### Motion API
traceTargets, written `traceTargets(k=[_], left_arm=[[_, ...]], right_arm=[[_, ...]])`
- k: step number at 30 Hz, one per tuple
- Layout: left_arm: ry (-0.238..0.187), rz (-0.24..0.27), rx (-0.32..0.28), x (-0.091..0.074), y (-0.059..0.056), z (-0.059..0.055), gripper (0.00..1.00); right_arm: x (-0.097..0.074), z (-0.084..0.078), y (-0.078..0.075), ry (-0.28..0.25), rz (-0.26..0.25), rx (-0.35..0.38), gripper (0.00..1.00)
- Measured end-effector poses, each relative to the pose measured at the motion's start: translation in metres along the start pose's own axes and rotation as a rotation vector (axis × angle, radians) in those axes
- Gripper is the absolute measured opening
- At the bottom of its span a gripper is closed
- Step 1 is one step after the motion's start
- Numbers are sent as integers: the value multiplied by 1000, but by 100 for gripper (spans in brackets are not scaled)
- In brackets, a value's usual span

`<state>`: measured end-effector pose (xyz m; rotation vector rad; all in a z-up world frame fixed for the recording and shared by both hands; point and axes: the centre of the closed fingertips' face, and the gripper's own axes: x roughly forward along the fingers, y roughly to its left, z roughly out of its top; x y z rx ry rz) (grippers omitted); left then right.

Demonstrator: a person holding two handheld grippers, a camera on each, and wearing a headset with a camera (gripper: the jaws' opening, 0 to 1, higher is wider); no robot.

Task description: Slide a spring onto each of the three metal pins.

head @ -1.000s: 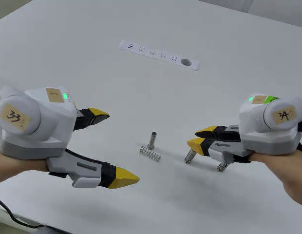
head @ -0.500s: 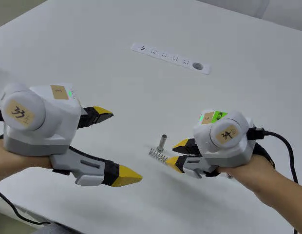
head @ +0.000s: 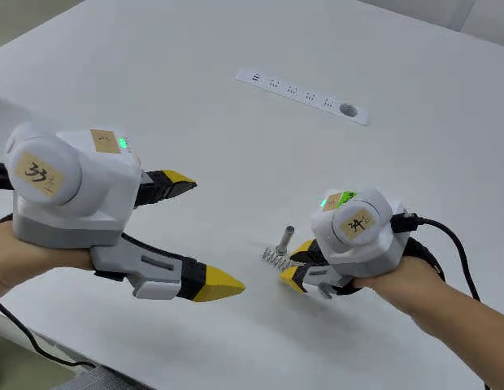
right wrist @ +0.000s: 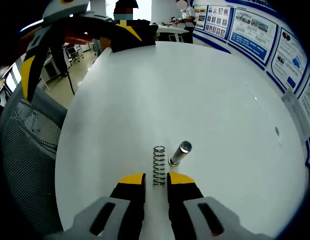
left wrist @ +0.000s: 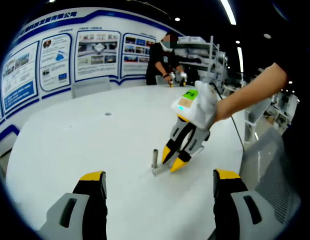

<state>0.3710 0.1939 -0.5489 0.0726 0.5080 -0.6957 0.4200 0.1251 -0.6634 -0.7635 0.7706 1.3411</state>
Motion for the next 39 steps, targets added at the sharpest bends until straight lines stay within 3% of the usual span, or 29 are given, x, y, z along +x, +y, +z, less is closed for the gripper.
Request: traceTargets(k=[9,14,18,22,25,29,33,35,39], left_arm=[[4,3,3,0,1,0,89],[24,-11,24,4,-4,-2,89],[30,-17,50,6,-8,0,89],[45,-47,77,13,-17,-1,85],[55,-28,156,17,-17,-1,76],[53,-56,172,23,-28,3,70],[60,-59,290,28,-35,7,55],[71,-68,297,30,-40,6,45],[60,-87,303,33,-48,11,43]], right_arm=[[4,-3,7,1,39,31,11],[3,-4,4,3,23,44,11],[-12,15,11,-63,36,56,11],[-35,31,20,-101,36,-47,11],[-51,39,30,-124,50,-95,11],[-69,49,39,-150,49,-152,11],[-82,50,47,-124,52,-284,11],[-88,49,53,-119,64,-308,11],[-93,50,59,-125,72,-313,11]])
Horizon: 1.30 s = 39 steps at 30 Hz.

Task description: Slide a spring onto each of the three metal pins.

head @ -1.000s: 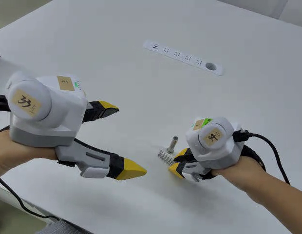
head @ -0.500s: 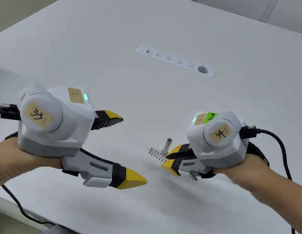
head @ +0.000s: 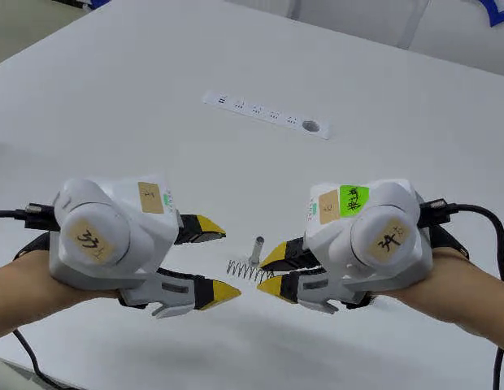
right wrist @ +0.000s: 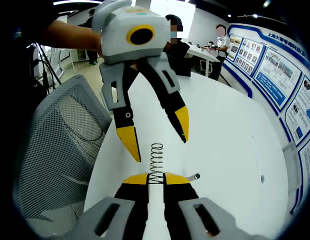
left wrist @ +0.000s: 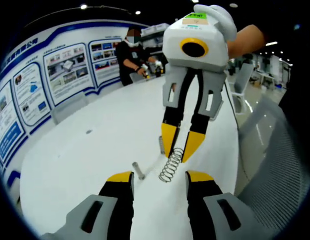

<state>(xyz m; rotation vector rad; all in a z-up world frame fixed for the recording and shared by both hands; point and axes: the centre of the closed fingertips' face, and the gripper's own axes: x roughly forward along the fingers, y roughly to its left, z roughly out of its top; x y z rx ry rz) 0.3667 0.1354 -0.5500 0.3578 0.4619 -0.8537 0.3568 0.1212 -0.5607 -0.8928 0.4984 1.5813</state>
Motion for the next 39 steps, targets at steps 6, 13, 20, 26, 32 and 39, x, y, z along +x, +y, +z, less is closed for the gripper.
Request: traceTargets(k=[6,13,20,26,32,39], left_arm=[[15,-31,42,1,-9,2,34],[11,-80,48,-1,-18,4,19],[24,-139,77,-2,-30,4,11],[3,-158,129,-4,-35,9,10],[-1,-164,144,-3,-37,11,10],[-2,-173,146,-5,-37,11,10]], right_arm=[[-3,6,8,-15,15,-19,11],[-7,11,10,-26,12,-62,11],[-11,12,15,-34,30,-69,11],[-15,11,19,-55,32,-49,11],[-15,6,18,-59,31,-23,13],[-18,9,20,-101,52,-6,11]])
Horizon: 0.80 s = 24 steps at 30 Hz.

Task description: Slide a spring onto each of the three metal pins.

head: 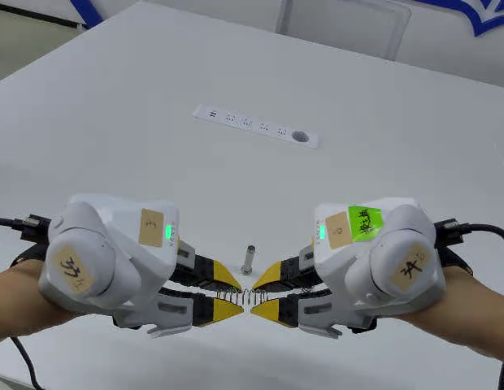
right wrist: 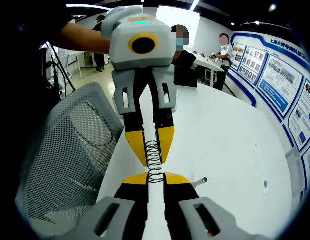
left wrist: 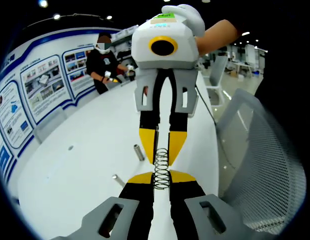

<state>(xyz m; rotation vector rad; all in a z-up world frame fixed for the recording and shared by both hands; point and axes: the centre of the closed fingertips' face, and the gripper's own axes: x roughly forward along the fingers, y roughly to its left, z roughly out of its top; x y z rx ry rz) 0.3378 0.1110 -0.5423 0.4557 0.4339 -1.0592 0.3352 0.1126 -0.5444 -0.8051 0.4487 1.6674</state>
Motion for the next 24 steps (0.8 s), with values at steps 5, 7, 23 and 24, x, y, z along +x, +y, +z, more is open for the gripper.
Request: traceTargets(k=[5,7,23,24], left_arm=[[0,9,-11,-1,1,-1,10],[-6,11,-18,-1,1,0,10],[-1,16,-32,2,0,0,10],[0,18,-35,3,0,0,10]], right_arm=[[-7,11,-2,-53,6,25,11],[-9,14,-2,-68,9,28,11],[-13,48,0,-204,10,98,11],[-12,48,0,-203,9,102,11]])
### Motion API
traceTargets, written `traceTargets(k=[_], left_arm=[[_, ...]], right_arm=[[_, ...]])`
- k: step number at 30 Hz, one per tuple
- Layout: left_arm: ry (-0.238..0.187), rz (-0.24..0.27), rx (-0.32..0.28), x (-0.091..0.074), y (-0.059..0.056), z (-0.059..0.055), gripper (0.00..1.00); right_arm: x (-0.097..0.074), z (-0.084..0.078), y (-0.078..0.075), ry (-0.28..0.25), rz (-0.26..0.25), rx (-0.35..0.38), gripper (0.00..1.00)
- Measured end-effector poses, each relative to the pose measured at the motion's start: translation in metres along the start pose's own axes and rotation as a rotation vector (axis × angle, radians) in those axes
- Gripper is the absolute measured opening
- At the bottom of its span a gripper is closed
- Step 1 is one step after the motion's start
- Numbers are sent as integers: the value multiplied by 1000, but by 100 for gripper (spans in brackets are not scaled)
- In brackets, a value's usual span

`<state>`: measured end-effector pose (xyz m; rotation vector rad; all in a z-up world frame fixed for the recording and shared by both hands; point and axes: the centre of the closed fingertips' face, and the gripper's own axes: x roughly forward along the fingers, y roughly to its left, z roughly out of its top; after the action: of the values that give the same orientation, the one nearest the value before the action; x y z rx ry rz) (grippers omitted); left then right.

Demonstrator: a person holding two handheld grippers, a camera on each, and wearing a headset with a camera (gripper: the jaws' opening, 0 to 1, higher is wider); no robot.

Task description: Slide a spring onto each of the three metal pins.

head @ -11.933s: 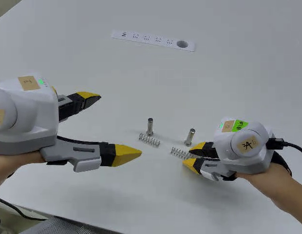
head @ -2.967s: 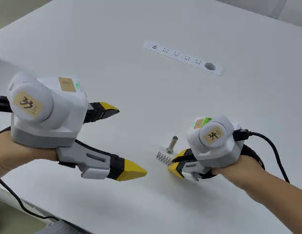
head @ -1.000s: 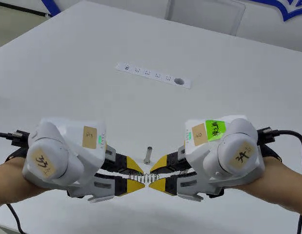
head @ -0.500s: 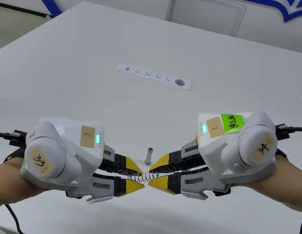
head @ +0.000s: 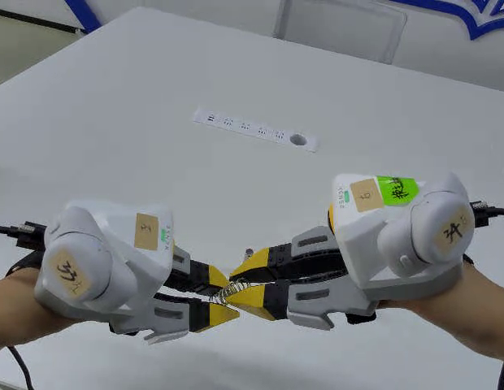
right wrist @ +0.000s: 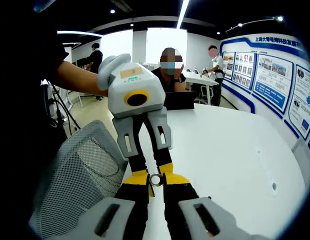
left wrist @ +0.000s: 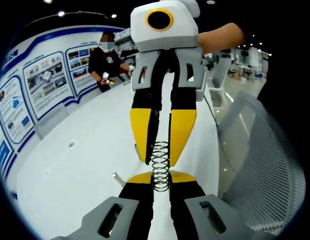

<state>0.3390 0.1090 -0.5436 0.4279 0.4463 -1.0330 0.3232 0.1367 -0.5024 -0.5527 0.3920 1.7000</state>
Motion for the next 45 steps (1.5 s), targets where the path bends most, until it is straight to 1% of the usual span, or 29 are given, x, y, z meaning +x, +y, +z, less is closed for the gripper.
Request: traceTargets(k=[3,4,5,6,8,14,15,18,21,22,25,29,32,35,37,39,42,45], left_arm=[[-1,3,-6,1,0,0,10],[-6,0,-19,1,-1,1,10],[-20,-5,-47,1,-2,2,10],[-27,-4,-56,0,-1,3,10],[-33,8,-46,-1,0,4,10],[-42,1,-67,-2,1,4,11],[-48,-8,-91,-2,0,4,11],[-63,-3,-138,-3,3,3,13],[-82,9,-151,-4,4,4,21],[-81,18,-158,-4,4,3,26],[-74,39,-163,-5,7,-4,35],[-72,57,-190,-8,12,-9,41],[-72,91,-202,-12,21,-13,48],[-66,114,-214,-16,28,-17,53],[-59,118,-218,-17,29,-18,56],[-59,118,-222,-17,28,-19,60],[-53,124,-225,-17,28,-21,66],[-42,130,-226,-18,27,-25,70]], right_arm=[[1,1,0,0,-1,3,11],[1,1,0,-2,0,5,11],[1,3,1,-15,3,19,11],[2,5,1,-25,3,28,11],[2,7,-1,-32,-2,33,11],[5,10,-2,-44,-7,49,11],[5,10,-2,-44,-10,50,10],[5,9,-4,-39,-21,58,10],[4,7,-10,-31,-35,67,10],[4,7,-12,-32,-38,74,10],[1,7,-17,-35,-46,83,10],[-1,6,-25,-33,-65,91,11],[-4,3,-35,-29,-91,100,11],[-7,0,-47,-26,-125,106,11],[-9,-5,-57,-17,-155,98,11],[-9,-15,-72,-6,-191,130,11],[-10,-32,-98,28,-260,181,11],[-8,-37,-112,34,-289,197,11]])
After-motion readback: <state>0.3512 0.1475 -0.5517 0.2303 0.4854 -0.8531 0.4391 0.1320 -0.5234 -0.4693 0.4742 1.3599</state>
